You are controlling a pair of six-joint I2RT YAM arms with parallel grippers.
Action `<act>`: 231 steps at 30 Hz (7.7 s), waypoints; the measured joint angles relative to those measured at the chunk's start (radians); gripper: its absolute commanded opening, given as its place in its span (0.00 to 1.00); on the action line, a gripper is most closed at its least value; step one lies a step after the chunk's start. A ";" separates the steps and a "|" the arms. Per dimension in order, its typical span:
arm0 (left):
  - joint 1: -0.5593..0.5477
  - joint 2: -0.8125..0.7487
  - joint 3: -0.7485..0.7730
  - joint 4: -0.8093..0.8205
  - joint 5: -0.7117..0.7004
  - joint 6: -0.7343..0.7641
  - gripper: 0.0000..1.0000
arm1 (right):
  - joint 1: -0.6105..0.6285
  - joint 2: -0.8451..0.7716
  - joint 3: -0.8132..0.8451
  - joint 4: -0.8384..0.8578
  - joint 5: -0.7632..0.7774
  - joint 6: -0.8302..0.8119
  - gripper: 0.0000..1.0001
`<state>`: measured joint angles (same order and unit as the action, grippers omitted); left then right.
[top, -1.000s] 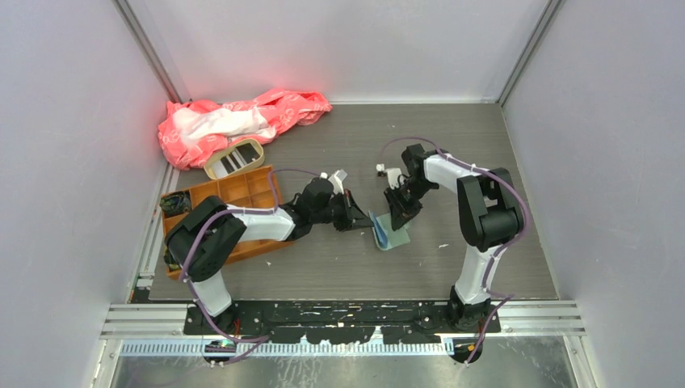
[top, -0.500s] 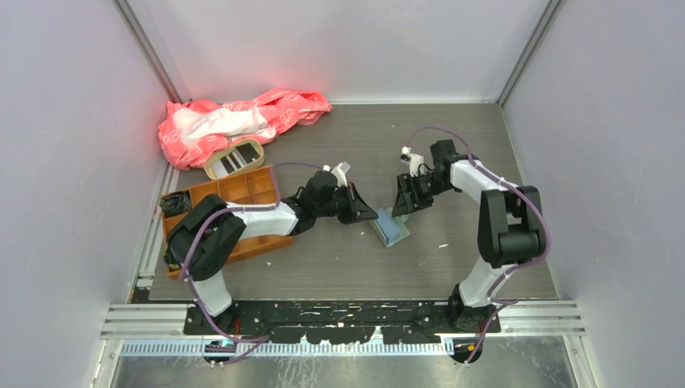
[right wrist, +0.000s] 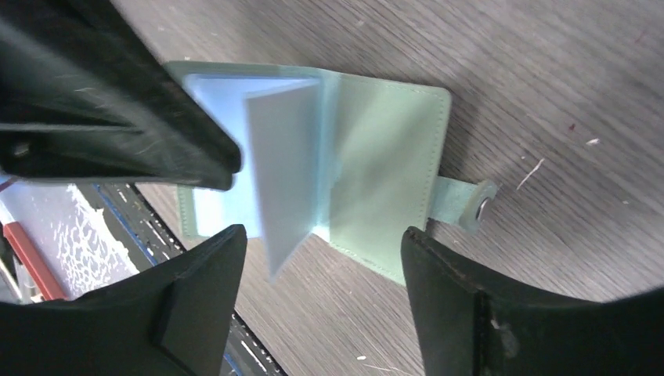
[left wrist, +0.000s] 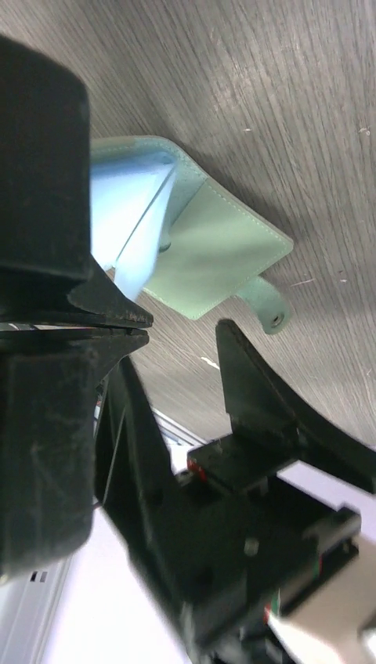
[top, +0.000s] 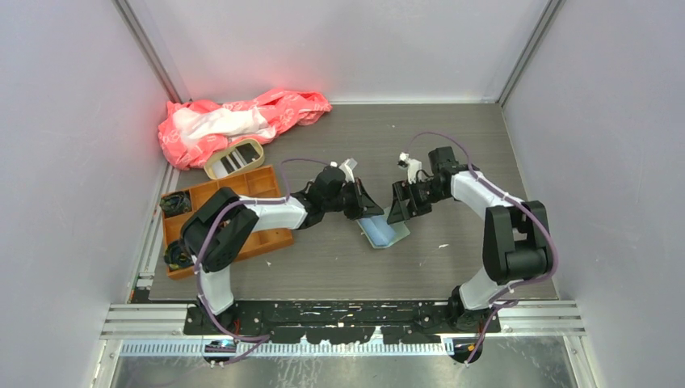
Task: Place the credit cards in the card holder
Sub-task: Open the card holder at the center of the board, then move the storage box to the center of the board.
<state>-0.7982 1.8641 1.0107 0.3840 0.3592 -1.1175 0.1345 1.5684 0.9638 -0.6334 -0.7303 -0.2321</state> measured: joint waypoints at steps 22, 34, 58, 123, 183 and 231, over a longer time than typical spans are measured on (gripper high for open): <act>-0.014 -0.387 -0.332 -0.262 -0.214 0.016 0.52 | 0.069 0.204 0.082 -0.064 0.254 0.036 0.29; -0.029 -0.182 -0.317 -0.068 -0.166 -0.079 0.42 | 0.069 0.213 0.093 -0.078 0.254 0.037 0.29; 0.042 -0.111 0.404 -1.085 -0.175 0.201 0.00 | 0.067 -0.020 0.031 -0.002 0.006 0.006 0.53; 0.051 -0.104 0.196 -0.918 0.016 0.102 0.00 | 0.077 0.133 0.150 -0.055 0.140 0.071 0.39; 0.041 -0.312 -0.263 -0.320 -0.121 0.020 0.00 | 0.374 0.454 0.245 -0.136 -0.179 0.111 0.25; 0.678 0.314 0.941 -1.218 -0.401 0.710 0.60 | 0.281 0.270 0.276 -0.266 -0.102 -0.140 0.36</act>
<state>-0.1207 2.1784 1.9514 -0.8341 -0.0422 -0.4076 0.4156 1.8389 1.2396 -0.8989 -0.8326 -0.3725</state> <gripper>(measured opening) 0.540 0.356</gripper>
